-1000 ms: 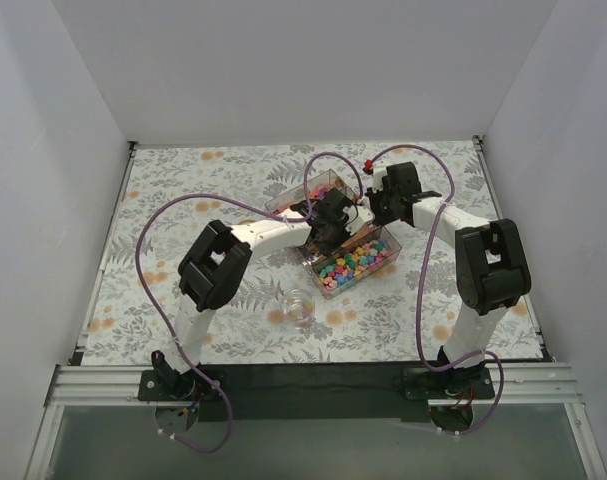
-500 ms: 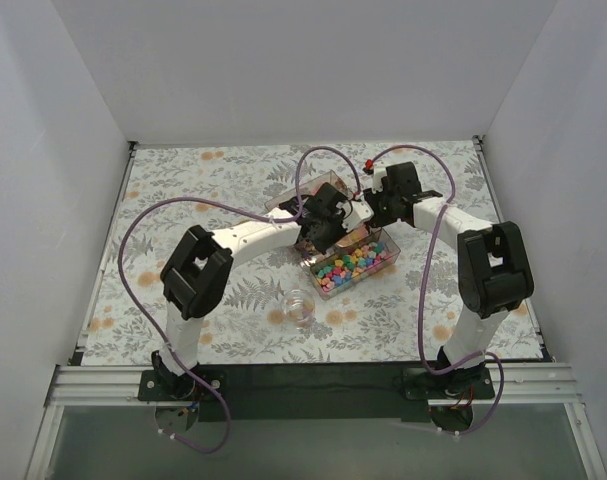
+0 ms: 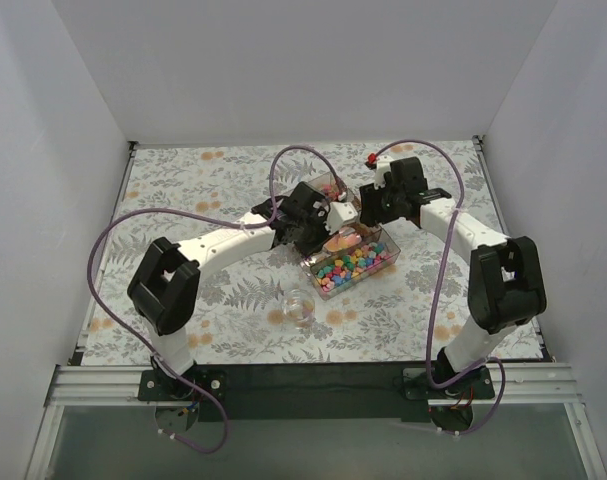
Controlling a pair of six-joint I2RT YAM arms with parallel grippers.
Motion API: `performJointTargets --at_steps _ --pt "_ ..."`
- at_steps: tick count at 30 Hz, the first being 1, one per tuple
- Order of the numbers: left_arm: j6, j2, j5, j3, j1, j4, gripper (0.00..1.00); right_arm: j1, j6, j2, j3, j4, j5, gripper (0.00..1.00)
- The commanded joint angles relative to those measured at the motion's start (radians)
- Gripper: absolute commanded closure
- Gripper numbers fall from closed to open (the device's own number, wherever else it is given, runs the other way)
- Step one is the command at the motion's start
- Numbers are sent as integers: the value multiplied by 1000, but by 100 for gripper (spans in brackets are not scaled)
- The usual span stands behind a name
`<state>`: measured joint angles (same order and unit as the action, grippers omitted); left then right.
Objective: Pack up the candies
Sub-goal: Pick up the fake candies from the storage box, then place the fake candies in the packing bottle.
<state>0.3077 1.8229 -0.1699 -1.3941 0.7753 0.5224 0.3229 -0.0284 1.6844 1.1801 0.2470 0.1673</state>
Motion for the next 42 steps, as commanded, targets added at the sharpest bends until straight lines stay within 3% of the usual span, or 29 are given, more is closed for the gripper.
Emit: performJointTargets --at_steps 1,10,18,26,34,42 --pt "-24 -118 -51 55 -8 -36 100 5 10 -75 44 35 46 40" --pt "-30 -302 -128 199 -64 -90 100 5 68 -219 -22 63 119 39" --pt "-105 -499 -200 334 -108 -39 100 5 73 -339 -114 89 136 39" --pt "-237 -692 -252 405 -145 171 100 7 77 -423 -198 95 140 38" --pt "-252 -783 -212 414 -145 405 100 7 81 -483 -246 94 109 38" --pt "-288 -837 -160 431 -145 487 100 5 79 -493 -272 92 92 38"
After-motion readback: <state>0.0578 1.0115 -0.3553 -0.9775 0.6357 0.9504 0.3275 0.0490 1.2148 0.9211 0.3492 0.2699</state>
